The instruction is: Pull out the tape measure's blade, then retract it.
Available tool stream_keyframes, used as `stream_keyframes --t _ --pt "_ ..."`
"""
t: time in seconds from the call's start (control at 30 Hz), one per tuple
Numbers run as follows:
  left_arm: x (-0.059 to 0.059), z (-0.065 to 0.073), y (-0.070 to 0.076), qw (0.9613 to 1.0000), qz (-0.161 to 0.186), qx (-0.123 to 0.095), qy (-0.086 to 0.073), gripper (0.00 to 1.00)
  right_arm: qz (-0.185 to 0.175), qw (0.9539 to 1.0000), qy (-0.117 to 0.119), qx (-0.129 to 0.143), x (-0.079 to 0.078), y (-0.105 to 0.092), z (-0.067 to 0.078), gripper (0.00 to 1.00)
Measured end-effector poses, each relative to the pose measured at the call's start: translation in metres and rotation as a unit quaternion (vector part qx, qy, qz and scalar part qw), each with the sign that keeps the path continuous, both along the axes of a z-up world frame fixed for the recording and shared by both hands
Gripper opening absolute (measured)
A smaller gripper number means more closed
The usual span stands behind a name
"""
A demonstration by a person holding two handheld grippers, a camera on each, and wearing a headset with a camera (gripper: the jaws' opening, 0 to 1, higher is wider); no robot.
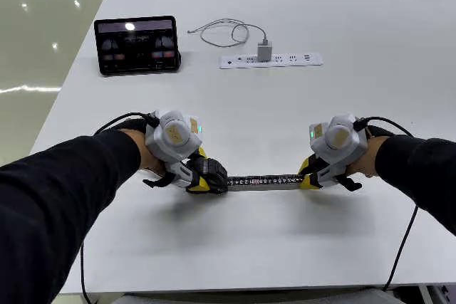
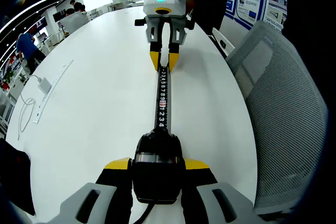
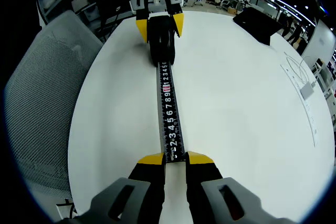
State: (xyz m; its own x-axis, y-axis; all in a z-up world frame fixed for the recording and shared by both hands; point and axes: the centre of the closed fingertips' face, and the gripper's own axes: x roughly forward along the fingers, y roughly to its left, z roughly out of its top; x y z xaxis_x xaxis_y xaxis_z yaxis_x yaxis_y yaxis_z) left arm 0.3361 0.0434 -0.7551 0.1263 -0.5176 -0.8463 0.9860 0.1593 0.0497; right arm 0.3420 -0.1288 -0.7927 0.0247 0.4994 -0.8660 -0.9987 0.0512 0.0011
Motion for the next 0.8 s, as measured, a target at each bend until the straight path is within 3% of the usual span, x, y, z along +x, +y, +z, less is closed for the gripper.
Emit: stream_keyframes --t 0.8 --pt "0.0 -0.001 0.0 1.0 -0.001 0.003 -0.001 0.31 -0.003 1.0 -0.002 -0.008 0.001 -0.019 0.0 0.09"
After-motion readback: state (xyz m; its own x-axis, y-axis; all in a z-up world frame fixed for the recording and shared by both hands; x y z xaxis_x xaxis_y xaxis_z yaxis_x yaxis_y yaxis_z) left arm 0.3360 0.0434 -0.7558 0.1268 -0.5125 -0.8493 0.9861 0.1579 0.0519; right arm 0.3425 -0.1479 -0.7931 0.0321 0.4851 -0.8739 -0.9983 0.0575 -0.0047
